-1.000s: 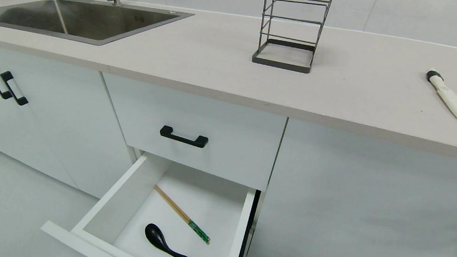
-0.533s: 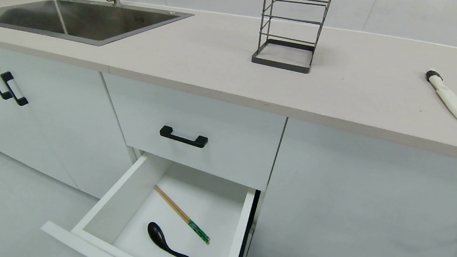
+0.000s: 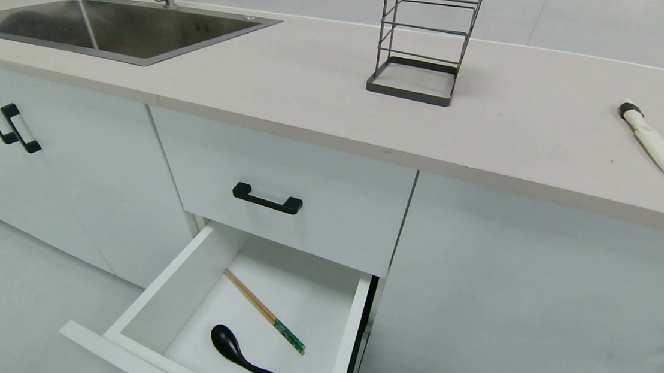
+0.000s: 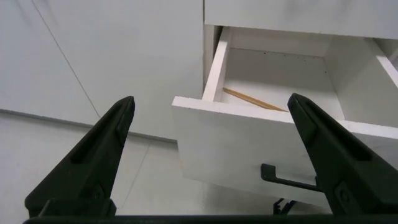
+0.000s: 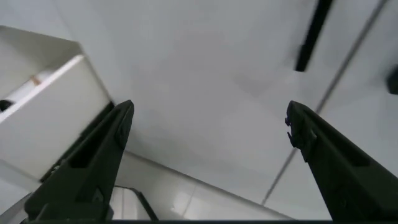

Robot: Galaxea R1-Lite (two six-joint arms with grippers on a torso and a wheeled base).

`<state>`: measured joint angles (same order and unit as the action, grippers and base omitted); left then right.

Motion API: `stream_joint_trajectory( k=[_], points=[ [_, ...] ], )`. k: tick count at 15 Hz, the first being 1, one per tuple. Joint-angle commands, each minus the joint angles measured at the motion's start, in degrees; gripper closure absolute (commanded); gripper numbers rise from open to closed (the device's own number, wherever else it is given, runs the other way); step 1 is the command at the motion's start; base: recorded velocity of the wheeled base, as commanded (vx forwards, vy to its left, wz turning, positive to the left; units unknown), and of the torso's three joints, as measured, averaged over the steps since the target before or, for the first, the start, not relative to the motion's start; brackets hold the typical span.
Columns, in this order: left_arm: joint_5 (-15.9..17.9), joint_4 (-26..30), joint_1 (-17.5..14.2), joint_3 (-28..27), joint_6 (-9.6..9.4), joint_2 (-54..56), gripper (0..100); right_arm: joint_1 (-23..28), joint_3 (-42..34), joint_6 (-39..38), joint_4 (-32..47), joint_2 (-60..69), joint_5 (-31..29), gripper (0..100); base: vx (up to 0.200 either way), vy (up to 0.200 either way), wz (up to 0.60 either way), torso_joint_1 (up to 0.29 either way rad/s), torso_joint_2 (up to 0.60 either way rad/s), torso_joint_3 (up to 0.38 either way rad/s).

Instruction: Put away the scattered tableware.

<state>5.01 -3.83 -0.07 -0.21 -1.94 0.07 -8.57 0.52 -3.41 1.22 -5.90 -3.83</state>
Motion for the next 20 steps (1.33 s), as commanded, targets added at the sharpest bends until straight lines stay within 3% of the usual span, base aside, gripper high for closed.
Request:
stream_joint_trajectory(
  k=[1,2,4,6,8,10,12,14,17,18,20],
  points=[
    [0.9,-8.1,0.0,-6.6,0.53,-1.9,0,6.7,0.0,0.2,0.0,-3.0,0.1,0,0.000,0.000,0.00,0.000,0.00,0.000],
    [3.4,-8.7,-0.1,-13.0,0.53,-7.5,0,7.1,0.0,0.3,0.0,-2.1,0.1,0,0.000,0.000,0.00,0.000,0.00,0.000],
    [12.0,-3.7,0.1,-18.2,0.71,-13.6,0,8.0,-0.1,0.4,0.0,5.2,0.2,0,0.000,0.000,0.00,0.000,0.00,0.000],
    [17.0,3.0,0.1,-18.1,0.71,-19.6,0,8.7,-0.3,0.7,-0.7,5.9,0.7,0,0.000,0.000,0.00,0.000,0.00,0.000],
    [22.5,6.4,0.2,-14.6,0.53,-26.4,0,8.6,-0.3,4.7,-0.8,5.9,7.5,0,0.000,0.000,0.00,0.000,0.00,0.000],
    [23.5,6.5,0.6,-10.0,0.44,-30.1,0,8.6,-0.3,4.6,-0.8,5.9,7.0,0,0.000,0.000,0.00,0.000,0.00,0.000],
    [24.7,6.8,6.6,-4.7,0.53,-36.1,0,8.4,-0.3,4.6,-0.7,5.9,7.0,0,0.000,0.000,0.00,0.000,0.00,0.000],
    [24.1,7.1,11.5,-4.2,0.62,-42.5,0,8.5,-0.3,4.6,-1.0,5.9,7.1,0,0.000,0.000,0.00,0.000,0.00,0.000],
    [23.7,6.6,12.0,-4.9,-0.08,-53.4,0,8.5,-0.4,4.3,-1.0,5.9,6.9,0,0.000,0.000,0.00,0.000,0.00,0.000],
    [22.7,6.6,12.5,-4.9,-1.14,-55.4,0,8.5,-0.4,4.4,-1.0,5.9,6.9,0,0.000,0.000,0.00,0.000,0.00,0.000],
    [19.6,6.6,13.1,-5.9,-1.40,-57.9,0,8.5,-0.4,4.4,-1.0,5.9,6.9,0,0.000,0.000,0.00,0.000,0.00,0.000]
  ],
)
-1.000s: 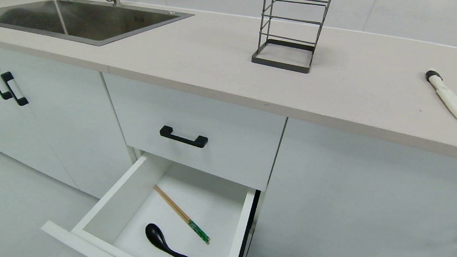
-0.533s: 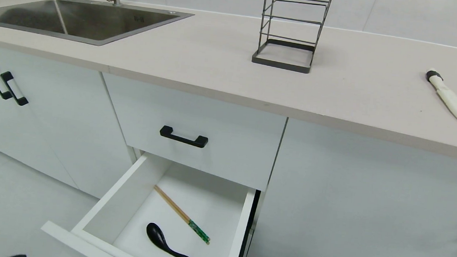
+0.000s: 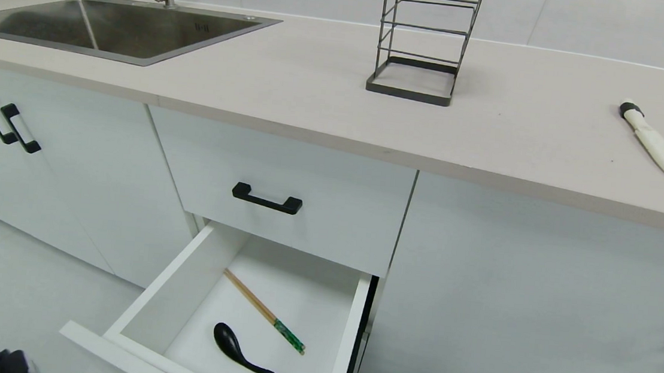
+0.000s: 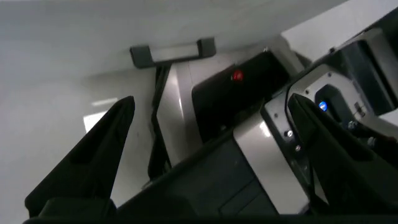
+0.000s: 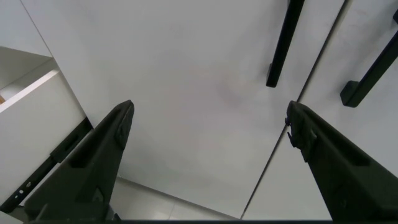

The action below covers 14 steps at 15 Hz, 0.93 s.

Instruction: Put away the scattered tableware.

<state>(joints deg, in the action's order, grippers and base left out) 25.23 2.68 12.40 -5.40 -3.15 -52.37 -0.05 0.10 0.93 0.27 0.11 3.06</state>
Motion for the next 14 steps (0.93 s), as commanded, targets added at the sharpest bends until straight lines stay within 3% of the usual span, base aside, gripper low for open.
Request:
stream_joint_trajectory(
  k=[1,2,4,7,8,9,14],
  points=[
    [-2.4,0.0,0.6,-1.5,-0.02,-6.8,0,0.0,0.0,0.0,0.0,-0.1,0.0,0,0.000,0.000,0.00,0.000,0.00,0.000],
    [-2.9,0.0,0.6,-1.9,0.07,-7.2,0,0.0,0.0,0.0,0.0,-0.1,0.0,0,0.000,0.000,0.00,0.000,0.00,0.000],
    [-7.0,-0.1,0.5,-3.6,0.60,-10.7,0,0.0,0.0,0.0,0.0,-0.1,0.0,0,0.000,0.000,0.00,0.000,0.00,0.000],
    [-9.6,0.0,0.3,-5.0,1.56,-13.5,0,0.0,0.0,0.0,0.0,-0.1,0.0,0,0.000,0.000,0.00,0.000,0.00,0.000],
    [-12.9,-0.1,0.5,-5.9,2.62,-15.7,0,0.0,0.0,0.0,0.0,-0.1,0.0,0,0.000,0.000,0.00,0.000,0.00,0.000],
    [-14.0,-0.1,0.5,-6.6,2.79,-16.8,0,0.0,0.0,0.0,0.0,-0.1,0.0,0,0.000,0.000,0.00,0.000,0.00,0.000],
    [-15.4,-0.9,0.4,-10.8,4.82,-20.3,0,0.0,0.0,0.0,0.0,-0.1,0.0,0,0.000,0.000,0.00,0.000,0.00,0.000]
  ],
)
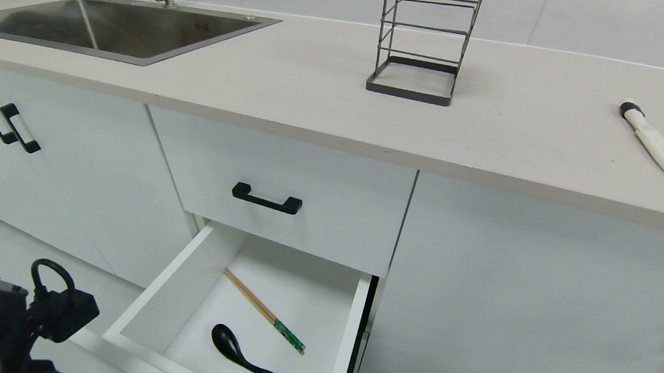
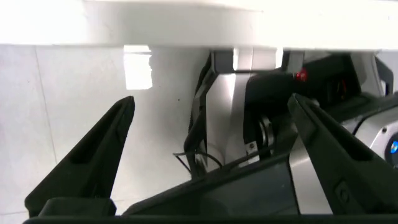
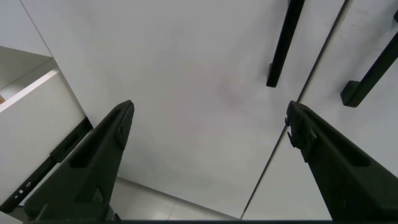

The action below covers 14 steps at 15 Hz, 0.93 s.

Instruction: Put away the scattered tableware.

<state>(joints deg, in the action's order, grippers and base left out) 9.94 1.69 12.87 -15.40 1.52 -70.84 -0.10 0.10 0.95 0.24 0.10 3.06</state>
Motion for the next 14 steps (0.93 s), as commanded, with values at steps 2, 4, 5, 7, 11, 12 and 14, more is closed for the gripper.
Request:
stream_joint_trajectory(
  k=[2,4,5,7,11,12,14],
  points=[
    [-0.8,-3.5,0.0,-0.7,0.32,-3.9,0,0.0,0.0,0.0,0.0,-0.1,0.0,0,0.000,0.000,0.00,0.000,0.00,0.000],
    [-1.1,-5.0,0.1,-0.7,0.32,-5.0,0,0.0,0.0,0.0,0.0,-0.1,0.0,0,0.000,0.000,0.00,0.000,0.00,0.000],
    [-1.1,-6.0,0.2,-0.7,0.32,-5.9,0,0.0,0.0,0.0,0.0,-0.1,0.0,0,0.000,0.000,0.00,0.000,0.00,0.000],
    [-1.1,-8.5,0.2,-0.8,0.32,-7.8,0,0.0,0.0,0.0,0.0,-0.1,0.0,0,0.000,0.000,0.00,0.000,0.00,0.000],
    [-1.1,-14.7,0.2,-0.9,0.32,-12.0,0,0.0,0.0,0.0,0.0,-0.1,0.0,0,0.000,0.000,0.00,0.000,0.00,0.000],
    [-1.1,-14.7,0.2,-0.9,0.32,-12.0,0,0.0,0.0,0.0,0.0,-0.1,0.0,0,0.000,0.000,0.00,0.000,0.00,0.000],
    [-1.4,-19.6,0.3,-0.9,0.23,-16.1,0,0.0,0.0,0.0,0.0,-0.1,0.0,0,0.000,0.000,0.00,0.000,0.00,0.000]
  ],
)
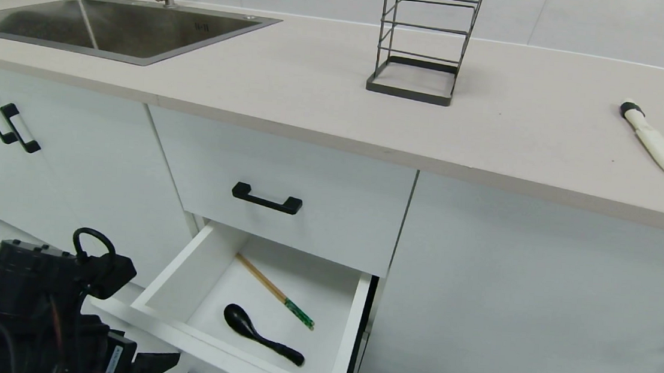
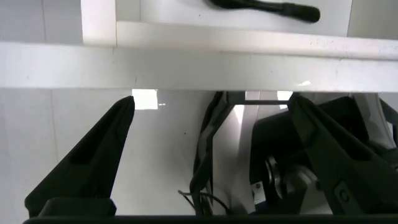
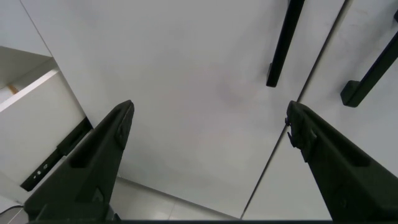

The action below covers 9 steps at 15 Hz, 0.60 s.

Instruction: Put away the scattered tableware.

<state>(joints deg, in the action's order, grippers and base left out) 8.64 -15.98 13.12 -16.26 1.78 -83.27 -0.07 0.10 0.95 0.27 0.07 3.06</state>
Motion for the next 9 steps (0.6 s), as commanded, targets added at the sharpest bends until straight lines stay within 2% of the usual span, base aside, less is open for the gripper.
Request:
stream_joint_trajectory(
  k=[1,6,9],
  points=[
    [-0.1,-3.5,0.1,-0.8,-0.02,-5.1,0,0.0,0.0,0.0,0.0,-0.1,0.0,0,0.000,0.000,0.00,0.000,0.00,0.000],
    [-0.6,-4.3,0.9,-5.2,-0.02,-7.3,0,0.0,0.0,0.0,0.0,-0.1,0.0,0,0.000,0.000,0.00,0.000,0.00,0.000],
    [-0.6,-6.3,1.3,-6.0,-0.02,-9.0,0,0.0,0.0,0.0,0.0,-0.1,0.0,0,0.000,0.000,0.00,0.000,0.00,0.000]
  ],
)
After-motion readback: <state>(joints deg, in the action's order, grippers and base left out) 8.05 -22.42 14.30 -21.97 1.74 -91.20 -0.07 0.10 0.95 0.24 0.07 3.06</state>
